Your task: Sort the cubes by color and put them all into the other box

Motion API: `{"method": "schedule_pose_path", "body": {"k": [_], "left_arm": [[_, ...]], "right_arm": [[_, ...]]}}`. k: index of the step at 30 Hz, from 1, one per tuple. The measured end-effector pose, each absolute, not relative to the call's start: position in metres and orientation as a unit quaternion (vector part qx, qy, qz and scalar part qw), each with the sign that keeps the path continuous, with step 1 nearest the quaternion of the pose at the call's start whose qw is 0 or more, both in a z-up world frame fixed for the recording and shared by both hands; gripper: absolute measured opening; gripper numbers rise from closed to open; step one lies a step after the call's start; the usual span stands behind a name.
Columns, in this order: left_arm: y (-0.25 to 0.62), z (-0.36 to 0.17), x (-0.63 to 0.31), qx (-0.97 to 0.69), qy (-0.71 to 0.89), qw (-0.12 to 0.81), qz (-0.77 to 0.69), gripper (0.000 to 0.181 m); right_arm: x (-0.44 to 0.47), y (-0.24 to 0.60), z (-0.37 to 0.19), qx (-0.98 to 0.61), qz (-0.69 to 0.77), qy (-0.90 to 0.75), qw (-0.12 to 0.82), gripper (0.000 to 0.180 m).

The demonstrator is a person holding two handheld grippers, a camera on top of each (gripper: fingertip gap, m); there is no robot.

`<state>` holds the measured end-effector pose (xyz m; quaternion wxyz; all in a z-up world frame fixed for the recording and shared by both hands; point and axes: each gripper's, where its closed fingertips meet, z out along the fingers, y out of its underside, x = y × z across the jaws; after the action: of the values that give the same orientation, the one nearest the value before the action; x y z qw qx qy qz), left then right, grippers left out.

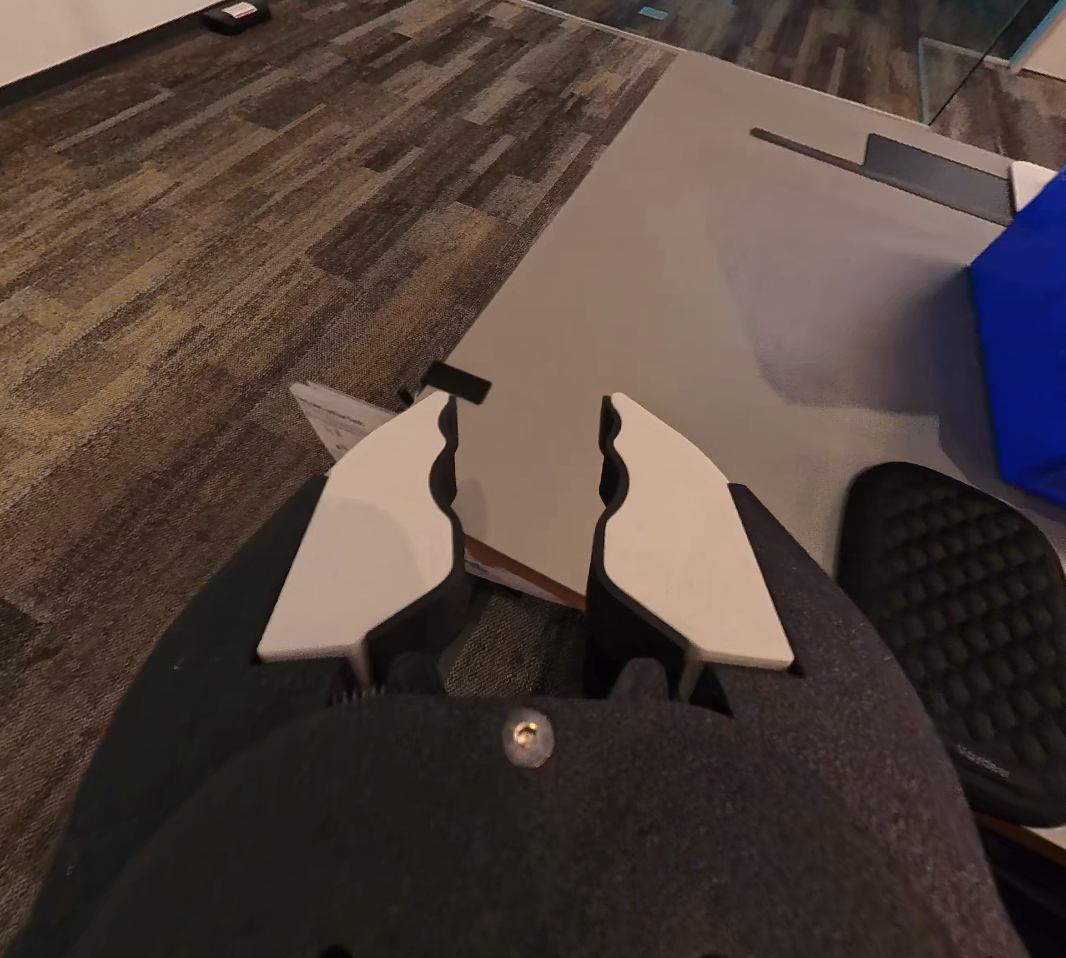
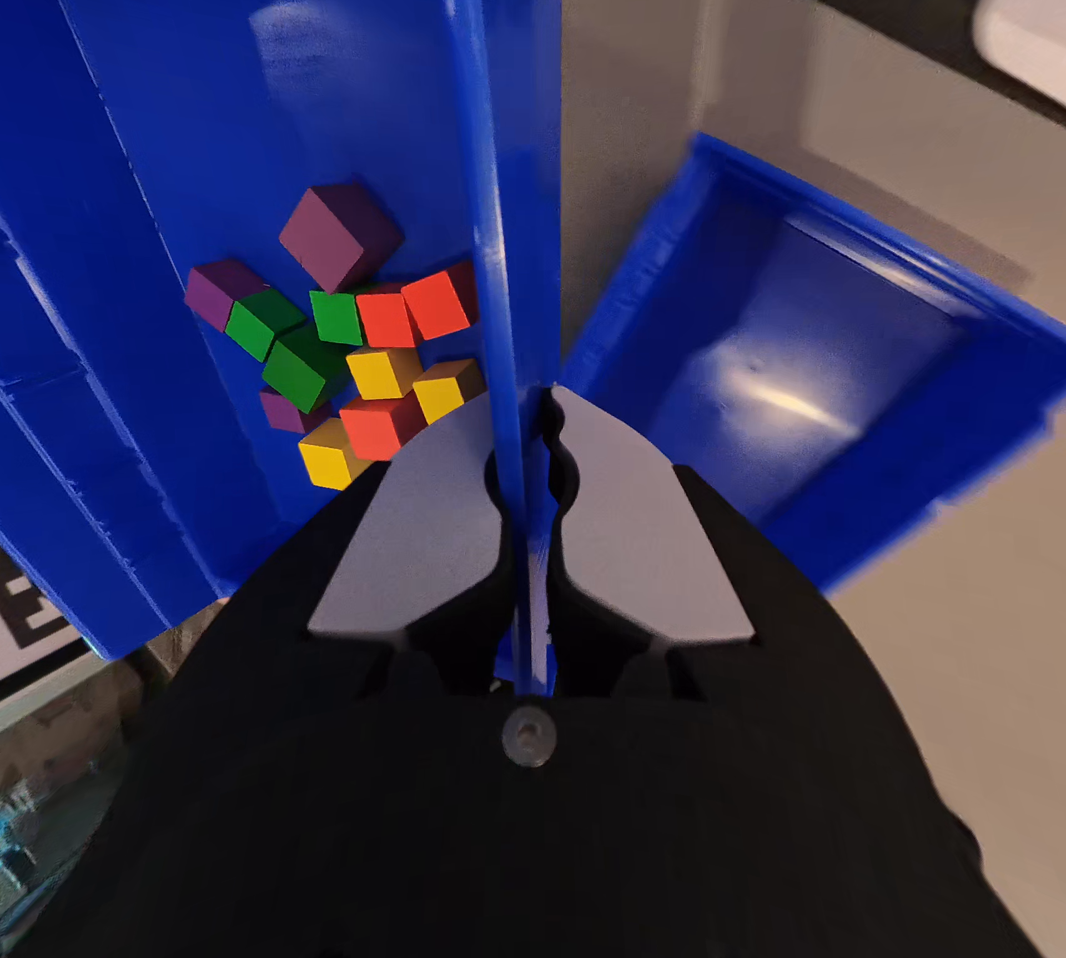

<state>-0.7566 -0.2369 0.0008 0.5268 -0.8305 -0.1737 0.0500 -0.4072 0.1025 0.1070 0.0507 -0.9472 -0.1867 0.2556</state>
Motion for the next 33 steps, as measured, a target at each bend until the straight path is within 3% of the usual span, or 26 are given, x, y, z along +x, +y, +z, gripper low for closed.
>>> {"method": "schedule_pose_path", "body": {"k": [10,24,33], "left_arm": [[-0.237,-0.004,-0.766,-0.837,-0.160,0.520,0.061,0.047],[-0.227,-0.018,-0.763,-0.844,-0.155,0.511,0.042,0.048],[-0.197,-0.022,-0.734,-0.855,-0.120,0.504,0.016,0.053]], "right_arm": [[-0.568,0.094,0.010,-0.933,0.283,-0.220,0.010,0.007],[-0.575,0.088,-0.102,-0.963,0.218,-0.160,0.001,0.008],[-0.578,0.090,-0.098,-0.962,0.214,-0.163,0.034,0.014]]}}
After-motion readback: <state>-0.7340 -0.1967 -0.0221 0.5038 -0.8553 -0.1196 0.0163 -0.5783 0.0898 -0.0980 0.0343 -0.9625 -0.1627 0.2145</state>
